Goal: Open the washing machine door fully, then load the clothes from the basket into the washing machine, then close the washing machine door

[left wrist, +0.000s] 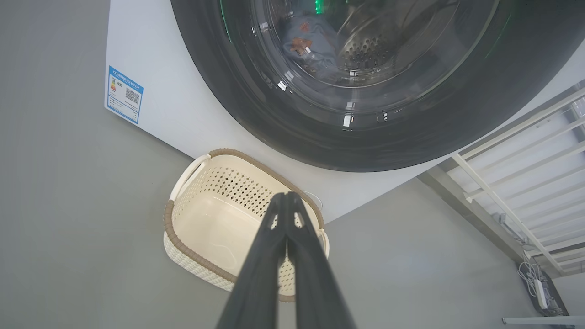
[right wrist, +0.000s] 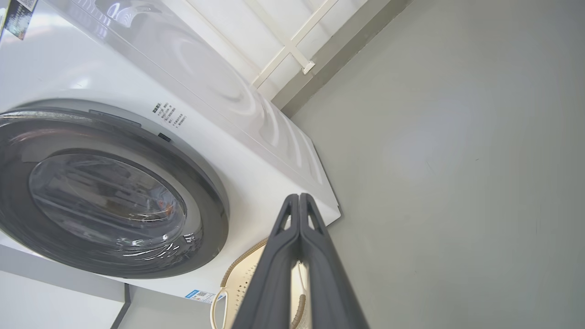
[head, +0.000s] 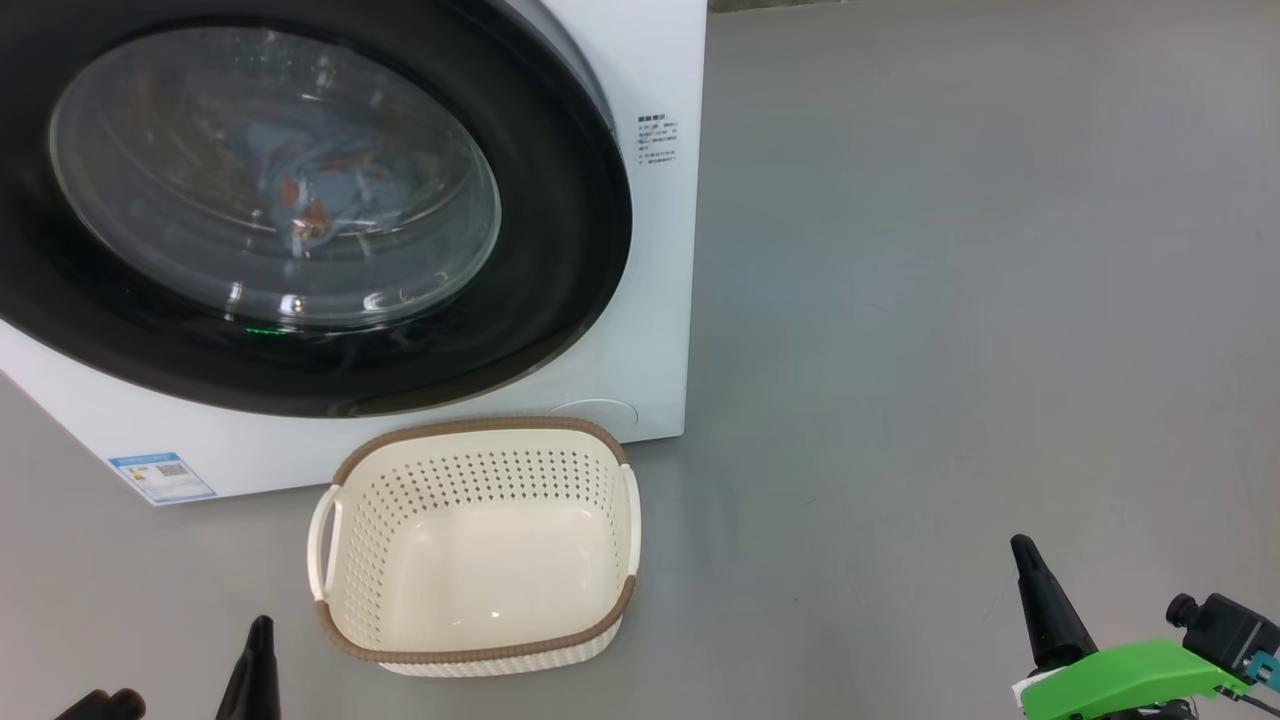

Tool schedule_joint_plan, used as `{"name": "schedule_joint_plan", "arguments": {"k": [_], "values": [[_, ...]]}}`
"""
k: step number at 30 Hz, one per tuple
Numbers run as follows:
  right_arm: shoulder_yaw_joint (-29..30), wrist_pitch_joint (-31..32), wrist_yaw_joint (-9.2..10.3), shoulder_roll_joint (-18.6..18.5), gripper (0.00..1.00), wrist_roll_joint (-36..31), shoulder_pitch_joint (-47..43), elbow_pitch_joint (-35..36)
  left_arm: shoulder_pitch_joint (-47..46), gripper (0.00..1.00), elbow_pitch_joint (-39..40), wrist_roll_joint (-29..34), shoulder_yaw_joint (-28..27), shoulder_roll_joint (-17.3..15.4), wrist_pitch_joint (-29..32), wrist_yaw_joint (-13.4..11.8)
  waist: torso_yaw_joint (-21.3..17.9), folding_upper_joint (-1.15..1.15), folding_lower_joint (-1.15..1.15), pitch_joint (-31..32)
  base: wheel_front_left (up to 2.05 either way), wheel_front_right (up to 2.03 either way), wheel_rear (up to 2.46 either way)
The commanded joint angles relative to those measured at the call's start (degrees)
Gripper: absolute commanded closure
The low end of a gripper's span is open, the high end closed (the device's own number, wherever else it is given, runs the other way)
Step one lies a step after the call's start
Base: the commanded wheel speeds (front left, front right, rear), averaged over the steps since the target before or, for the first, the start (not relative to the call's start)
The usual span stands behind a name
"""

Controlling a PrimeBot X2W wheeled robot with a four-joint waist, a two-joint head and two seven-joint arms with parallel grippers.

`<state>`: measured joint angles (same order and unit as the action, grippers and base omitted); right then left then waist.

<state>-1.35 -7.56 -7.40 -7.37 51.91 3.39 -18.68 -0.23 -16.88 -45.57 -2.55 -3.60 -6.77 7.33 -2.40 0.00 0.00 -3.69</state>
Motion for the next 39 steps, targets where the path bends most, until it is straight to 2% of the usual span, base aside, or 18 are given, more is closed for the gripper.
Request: {"name": "schedule_joint_plan", "arguments": {"k": [1, 39], "values": [[0.0, 0.5, -0.03, -0.2, 1.0, 1.7, 1.6, 1.7, -2.0, 1.0, 1.5, -1.9, -1.2, -0.6, 0.4, 0.1, 0.1, 0.0, 0.0, 0.1, 0.0, 0.0, 0.0], [3.3, 6.7, -0.06, 1.7, 1.0, 20.8, 2.1, 3.1, -3.9, 1.0, 2.1, -23.5, -2.6, 0.0, 6.7, 0.1, 1.2, 0.0, 0.0, 1.7, 0.0, 0.0, 0.0]]}}
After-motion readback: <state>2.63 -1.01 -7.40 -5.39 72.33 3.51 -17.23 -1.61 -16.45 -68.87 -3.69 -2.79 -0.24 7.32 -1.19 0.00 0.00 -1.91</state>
